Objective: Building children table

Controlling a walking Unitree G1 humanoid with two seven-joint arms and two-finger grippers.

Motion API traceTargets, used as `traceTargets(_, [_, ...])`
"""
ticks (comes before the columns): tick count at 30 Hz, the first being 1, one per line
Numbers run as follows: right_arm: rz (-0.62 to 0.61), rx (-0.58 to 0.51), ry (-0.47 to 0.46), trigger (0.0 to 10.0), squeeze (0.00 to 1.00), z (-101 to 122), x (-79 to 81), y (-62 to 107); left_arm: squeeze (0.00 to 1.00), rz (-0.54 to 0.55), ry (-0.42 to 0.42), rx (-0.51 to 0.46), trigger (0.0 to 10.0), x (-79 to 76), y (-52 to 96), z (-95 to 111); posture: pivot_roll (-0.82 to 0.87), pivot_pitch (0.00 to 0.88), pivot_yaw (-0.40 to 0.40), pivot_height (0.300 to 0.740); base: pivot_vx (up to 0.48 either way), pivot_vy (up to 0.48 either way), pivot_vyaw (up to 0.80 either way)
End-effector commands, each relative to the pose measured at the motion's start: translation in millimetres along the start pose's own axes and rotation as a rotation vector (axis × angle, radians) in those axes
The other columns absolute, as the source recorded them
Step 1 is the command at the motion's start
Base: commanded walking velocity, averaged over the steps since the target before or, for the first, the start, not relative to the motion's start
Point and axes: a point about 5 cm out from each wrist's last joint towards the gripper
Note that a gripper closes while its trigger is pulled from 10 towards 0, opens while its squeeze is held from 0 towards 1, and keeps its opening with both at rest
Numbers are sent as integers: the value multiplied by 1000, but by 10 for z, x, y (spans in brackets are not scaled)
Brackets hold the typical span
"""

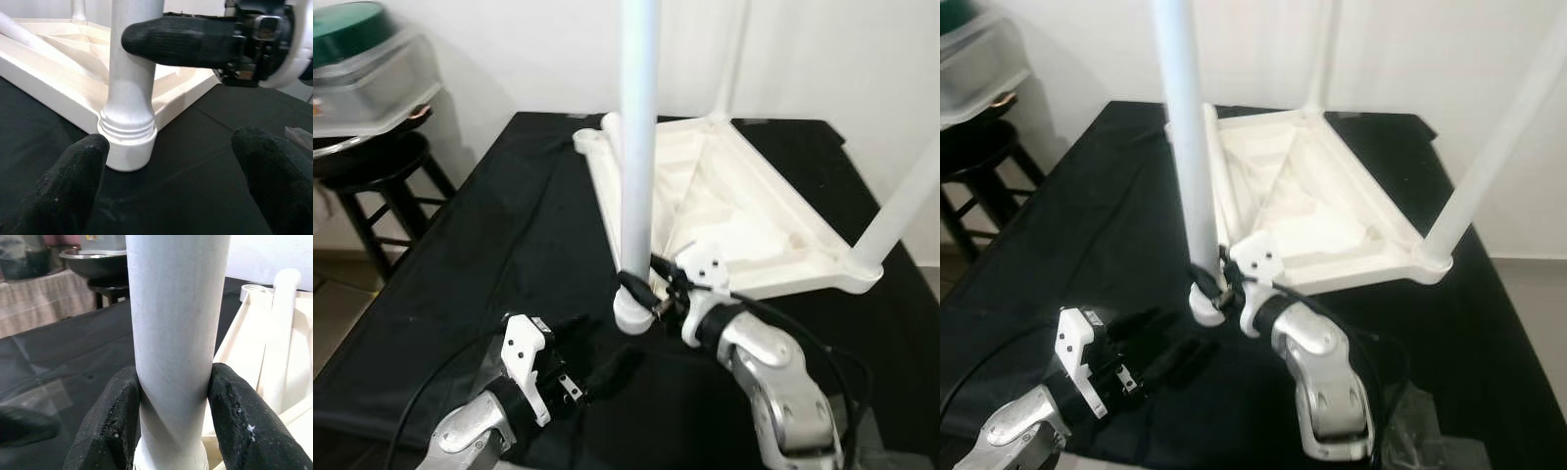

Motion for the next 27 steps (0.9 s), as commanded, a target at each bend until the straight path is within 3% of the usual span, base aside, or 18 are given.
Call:
traceTargets(1, [-180, 211, -43, 0, 0, -428, -254, 80, 0, 9, 2, 22, 10000, 9, 30, -49, 21, 191, 24, 740, 0, 0, 0])
traceTargets(2, [-180, 211, -43, 0, 0, -428, -254, 80, 0, 9, 2, 22, 10000, 9, 30, -49, 21, 191, 24, 740, 0, 0, 0])
traceTargets(3, [-185, 215, -35, 5451, 0, -421, -250, 87, 0, 14, 1, 21, 10000, 11, 28, -47, 20, 192, 22, 740, 0, 0, 0])
traceTargets(5, [-190, 218, -30, 5451, 0, -416, -247, 95, 0, 17, 1, 20, 10000, 12, 26, -46, 20, 192, 22, 740, 0, 0, 0])
traceTargets(6, [-103, 200, -30, 10000, 1000, -340, -242, 57, 0, 18, 1, 20, 10000, 12, 23, -45, 18, 190, 26, 740, 0, 0, 0])
traceTargets(7, [-103, 200, -30, 10000, 1000, -340, -242, 57, 0, 18, 1, 20, 10000, 12, 23, -45, 18, 190, 26, 740, 0, 0, 0])
traceTargets(8, [71, 149, -25, 10000, 1000, -126, -185, 14, 0, 16, 4, 18, 10000, 7, 15, -48, 23, 188, 25, 740, 0, 0, 0])
traceTargets(9, [124, 120, 0, 10000, 1000, -30, -179, 4, 0, 15, 5, 18, 10000, 4, 12, -48, 21, 189, 24, 740, 0, 0, 0])
traceTargets(16, [311, 83, 86, 10000, 1000, 185, -308, 9, 0, 12, 7, 15, 10000, -7, 1, -46, 26, 189, 20, 740, 0, 0, 0])
traceTargets(17, [378, 93, 147, 10000, 0, 225, -360, 19, 0, 12, 7, 14, 10000, -11, 0, -44, 31, 190, 21, 740, 0, 0, 0])
traceTargets(20, [476, 144, 222, 10000, 0, 285, -485, -23, 0, 13, 8, 13, 10000, -17, -2, -41, 38, 191, 18, 740, 0, 0, 0])
traceTargets(23, [500, 193, 289, 10000, 0, 298, -569, -93, 0, 14, 8, 13, 10000, -22, -4, -39, 45, 190, 20, 740, 0, 0, 0])
traceTargets(27, [556, 190, 280, 10000, 0, 356, -596, -175, 0, 14, 7, 14, 10000, -27, -4, -39, 50, 189, 19, 740, 0, 0, 0])
Point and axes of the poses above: a point about 5 cm out from each wrist's last joint towards the gripper, its own y axis pointing back from the gripper into the wrist, its own z axis along the axis of the wrist's last joint, x = y × z, and after that the axes turned 10 degrees about -y, right-handed
